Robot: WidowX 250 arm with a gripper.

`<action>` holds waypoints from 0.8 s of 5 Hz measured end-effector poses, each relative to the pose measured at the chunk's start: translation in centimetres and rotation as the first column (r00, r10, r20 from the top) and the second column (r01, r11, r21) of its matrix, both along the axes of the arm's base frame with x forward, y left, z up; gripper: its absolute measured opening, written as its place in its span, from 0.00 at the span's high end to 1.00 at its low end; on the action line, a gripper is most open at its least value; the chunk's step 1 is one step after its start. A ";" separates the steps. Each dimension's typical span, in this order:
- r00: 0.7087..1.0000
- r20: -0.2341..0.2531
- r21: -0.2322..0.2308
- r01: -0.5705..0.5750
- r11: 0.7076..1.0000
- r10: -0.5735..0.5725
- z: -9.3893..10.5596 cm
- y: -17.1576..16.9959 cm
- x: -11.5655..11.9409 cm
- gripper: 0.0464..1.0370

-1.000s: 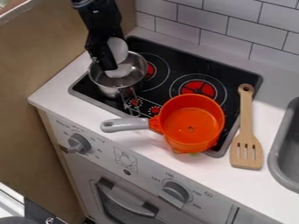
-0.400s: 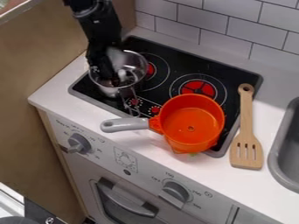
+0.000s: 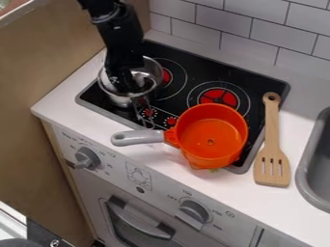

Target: Put the red object in the pot on the left burner

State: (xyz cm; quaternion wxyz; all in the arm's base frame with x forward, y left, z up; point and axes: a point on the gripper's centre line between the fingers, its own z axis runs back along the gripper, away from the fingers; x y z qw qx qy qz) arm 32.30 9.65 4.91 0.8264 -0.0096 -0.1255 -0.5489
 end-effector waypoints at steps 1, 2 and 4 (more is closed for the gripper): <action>1.000 -0.022 -0.004 -0.018 1.000 0.018 -0.1 -0.4 -0.1 0.04; 0.999 -0.035 0.005 -0.030 1.000 0.030 1.1 -0.9 -0.2 0.04; 0.994 -0.086 -0.001 -0.061 0.998 0.061 3.0 -2.2 0.7 0.04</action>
